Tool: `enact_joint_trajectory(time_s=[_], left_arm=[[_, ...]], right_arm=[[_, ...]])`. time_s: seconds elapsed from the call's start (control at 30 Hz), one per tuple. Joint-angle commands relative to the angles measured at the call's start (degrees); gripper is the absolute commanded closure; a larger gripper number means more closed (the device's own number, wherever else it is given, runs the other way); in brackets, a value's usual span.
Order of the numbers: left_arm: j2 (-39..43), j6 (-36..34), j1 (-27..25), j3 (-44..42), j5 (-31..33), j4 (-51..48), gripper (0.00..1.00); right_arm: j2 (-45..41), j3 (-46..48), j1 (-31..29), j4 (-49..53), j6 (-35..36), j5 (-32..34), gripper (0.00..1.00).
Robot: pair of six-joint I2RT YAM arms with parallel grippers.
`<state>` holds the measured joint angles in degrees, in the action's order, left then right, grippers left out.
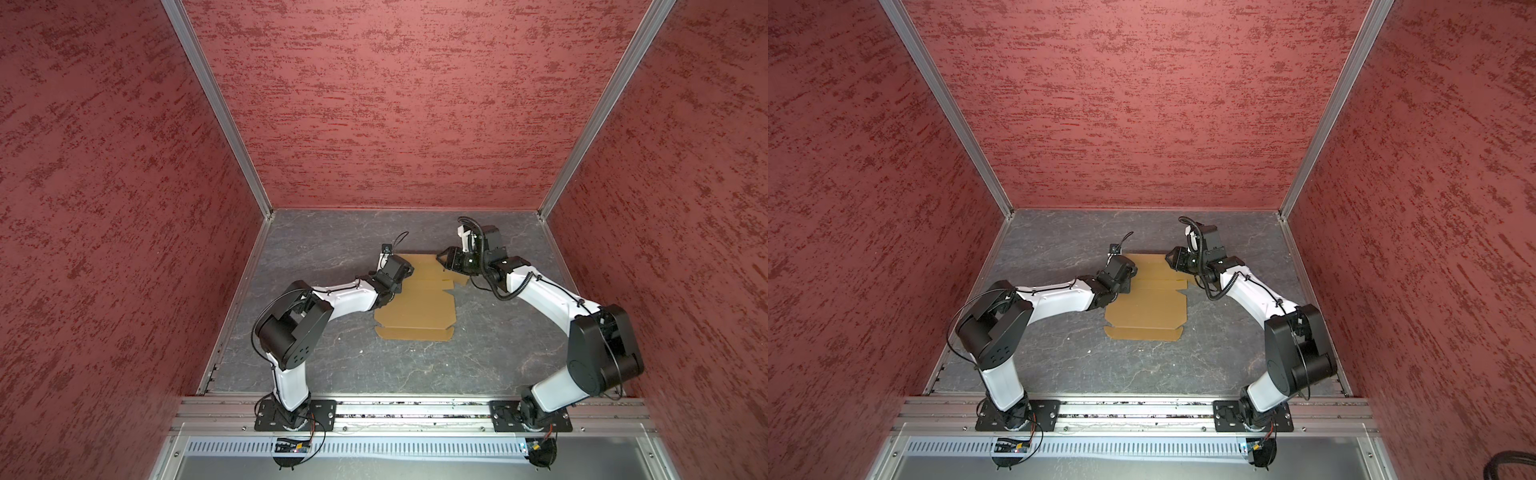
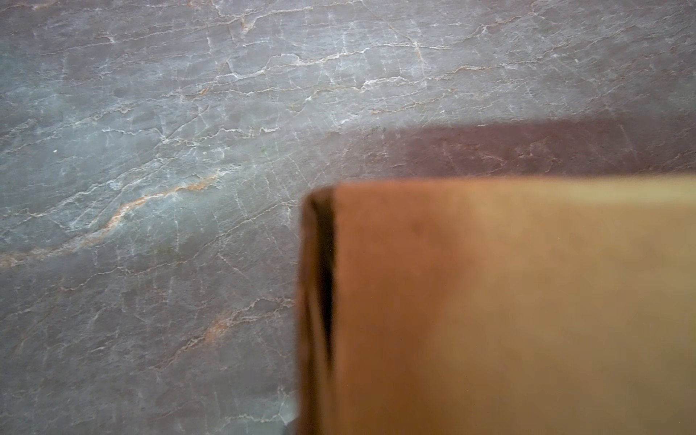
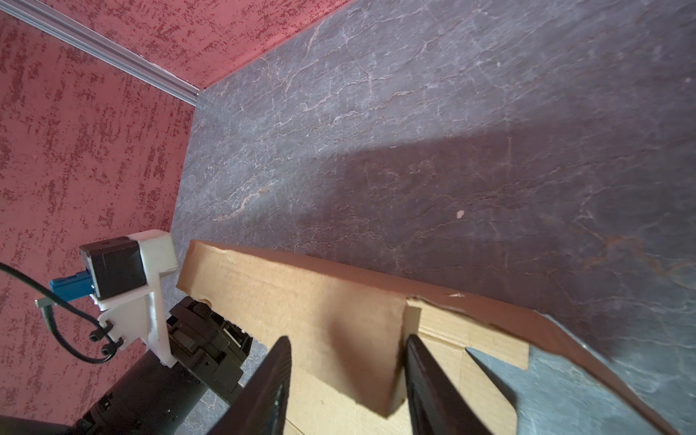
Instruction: Fold the paper box
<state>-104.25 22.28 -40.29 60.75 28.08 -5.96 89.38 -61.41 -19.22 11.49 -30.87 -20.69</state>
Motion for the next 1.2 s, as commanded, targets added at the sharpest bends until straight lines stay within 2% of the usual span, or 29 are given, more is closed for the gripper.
enact_joint_trajectory(time_s=[0.0, 0.33, 0.57, 0.67, 0.7, 0.77, 0.9, 1.17], left_arm=[[-0.23, -0.22, -0.75, -1.08, -1.0, -1.9, 0.93], [-0.38, -0.31, -1.28, -0.76, -0.84, -2.19, 0.93], [-0.43, -0.31, -1.54, -0.52, -0.41, -2.75, 0.93], [-0.29, -0.31, -1.63, -0.4, -0.14, -3.04, 0.93], [-0.27, -0.31, -1.57, -0.26, 0.03, -3.33, 0.93], [-0.26, -0.13, -1.46, 0.11, 0.44, -4.24, 0.93], [-0.2, 0.82, -0.72, 0.79, 0.84, -6.16, 0.94], [0.45, 2.11, 0.74, 2.33, 0.41, -9.86, 0.94]], right_arm=[[0.23, 1.62, 0.24, -3.17, -1.87, -1.7, 0.53], [0.74, 3.96, 0.24, -8.07, -5.41, -3.37, 0.61], [0.45, 5.13, 0.28, -11.59, -7.09, -4.99, 0.75], [0.59, 5.33, 0.31, -12.45, -7.53, -5.62, 0.75], [0.56, 5.27, 0.33, -12.37, -7.54, -5.66, 0.73], [0.08, 5.06, 0.33, -11.5, -7.06, -5.08, 0.57], [-3.12, 5.64, 1.14, -8.24, -5.04, -2.73, 0.42], [-16.43, 10.1, 1.89, 2.49, 2.19, 1.89, 0.37]])
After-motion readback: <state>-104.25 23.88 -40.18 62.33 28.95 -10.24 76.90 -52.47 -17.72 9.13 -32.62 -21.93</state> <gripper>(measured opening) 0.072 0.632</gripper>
